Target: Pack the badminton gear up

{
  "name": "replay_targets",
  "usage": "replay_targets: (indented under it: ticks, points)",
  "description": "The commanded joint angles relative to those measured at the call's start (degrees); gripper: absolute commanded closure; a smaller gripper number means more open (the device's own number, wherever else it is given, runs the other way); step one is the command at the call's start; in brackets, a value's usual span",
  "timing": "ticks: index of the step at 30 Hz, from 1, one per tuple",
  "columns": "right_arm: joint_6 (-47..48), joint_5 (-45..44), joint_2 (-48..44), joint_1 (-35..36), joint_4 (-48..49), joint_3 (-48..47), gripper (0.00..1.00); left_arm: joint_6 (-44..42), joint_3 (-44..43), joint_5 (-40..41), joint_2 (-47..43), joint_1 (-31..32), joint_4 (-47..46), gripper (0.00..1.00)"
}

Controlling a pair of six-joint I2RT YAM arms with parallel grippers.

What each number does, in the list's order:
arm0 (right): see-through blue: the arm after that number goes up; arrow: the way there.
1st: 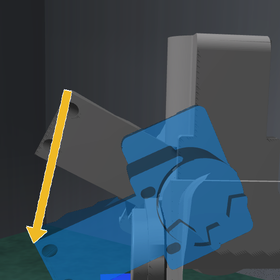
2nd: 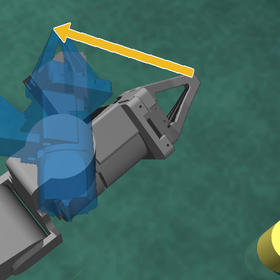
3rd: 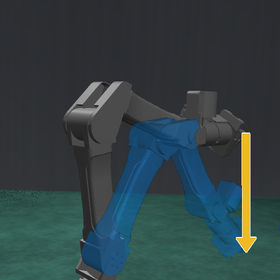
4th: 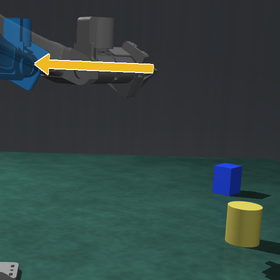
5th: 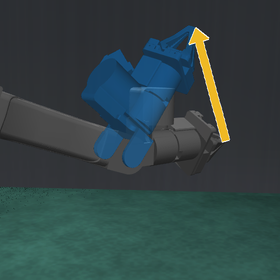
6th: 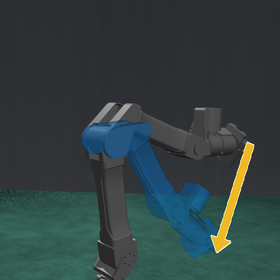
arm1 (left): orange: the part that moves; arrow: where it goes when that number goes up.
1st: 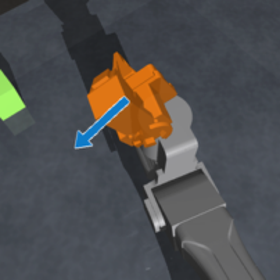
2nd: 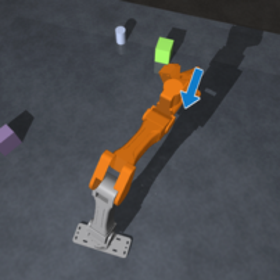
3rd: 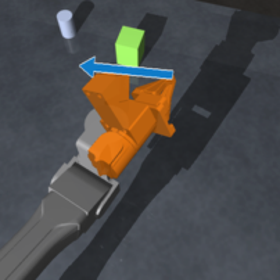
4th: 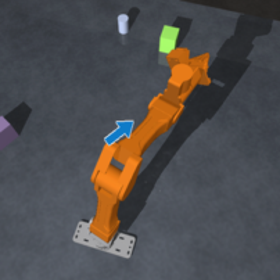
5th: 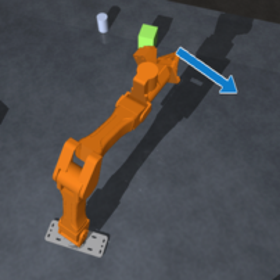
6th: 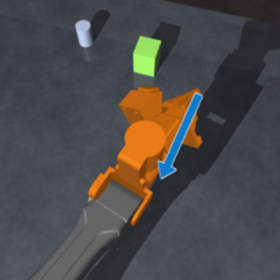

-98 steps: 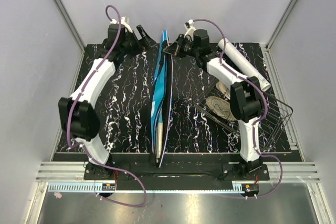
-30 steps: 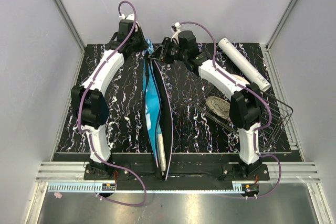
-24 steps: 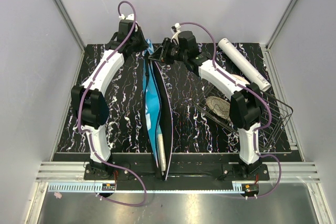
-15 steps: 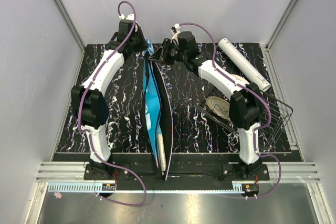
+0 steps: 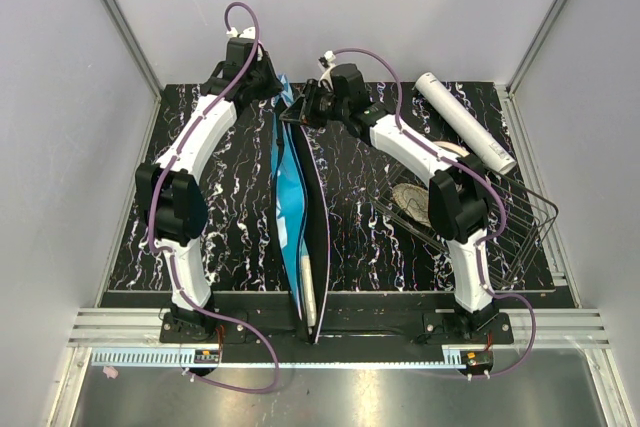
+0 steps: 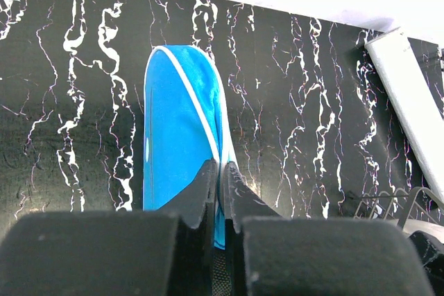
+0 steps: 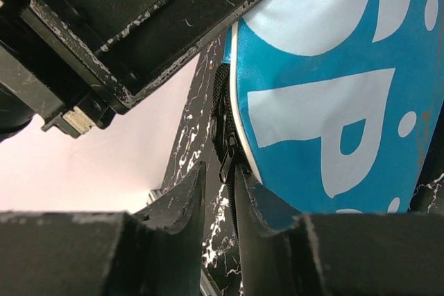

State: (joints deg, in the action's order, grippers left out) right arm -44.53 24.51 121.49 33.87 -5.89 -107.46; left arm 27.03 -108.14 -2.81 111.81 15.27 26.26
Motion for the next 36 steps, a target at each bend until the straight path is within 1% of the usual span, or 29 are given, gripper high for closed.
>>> replay_targets:
  ticks: [1,13,16,18,23,25,27,28,32,36]
  points:
    - [1.6,-2.1,0.6,0.1,0.3,-3.7,0.73,0.0,-0.8,-0.6,-3.5,-0.1,-1.7,1.00]
    - [3.8,-5.4,1.6,0.1,-3.2,-6.0,0.75,-0.4,-0.6,-0.8,-4.0,0.0,-1.7,1.00]
    - [4.5,-5.6,2.2,0.1,-4.2,-7.2,0.77,-0.5,-0.5,-0.8,-4.1,0.1,-1.7,1.00]
    - [5.2,-5.9,2.6,0.1,-5.1,-8.0,0.81,-0.6,-0.3,-0.7,-4.1,0.1,-1.7,1.00]
    - [6.3,-7.3,1.8,0.1,-6.6,-8.3,0.87,-0.7,-0.1,0.7,-4.4,0.1,-1.5,1.00]
    - [7.0,-7.8,1.5,0.1,-7.1,-7.9,0.92,-0.7,-0.1,2.7,-4.7,0.1,-1.1,1.00]
    - [7.4,-7.8,0.7,0.1,-7.3,-7.3,0.98,-0.2,0.2,6.7,-5.2,0.1,-1.0,1.00]
    - [7.6,-7.2,0.4,0.1,-7.5,-7.0,1.00,-0.1,0.4,8.2,-5.4,0.2,-1.0,1.00]
    - [8.1,-4.7,-0.9,0.1,-8.0,-6.1,1.00,0.6,0.6,16.0,-6.2,-0.1,-1.0,1.00]
    - [8.9,-2.0,-2.8,0.2,-7.8,-3.1,1.00,0.1,0.0,17.6,-5.9,-0.7,-1.7,1.00]
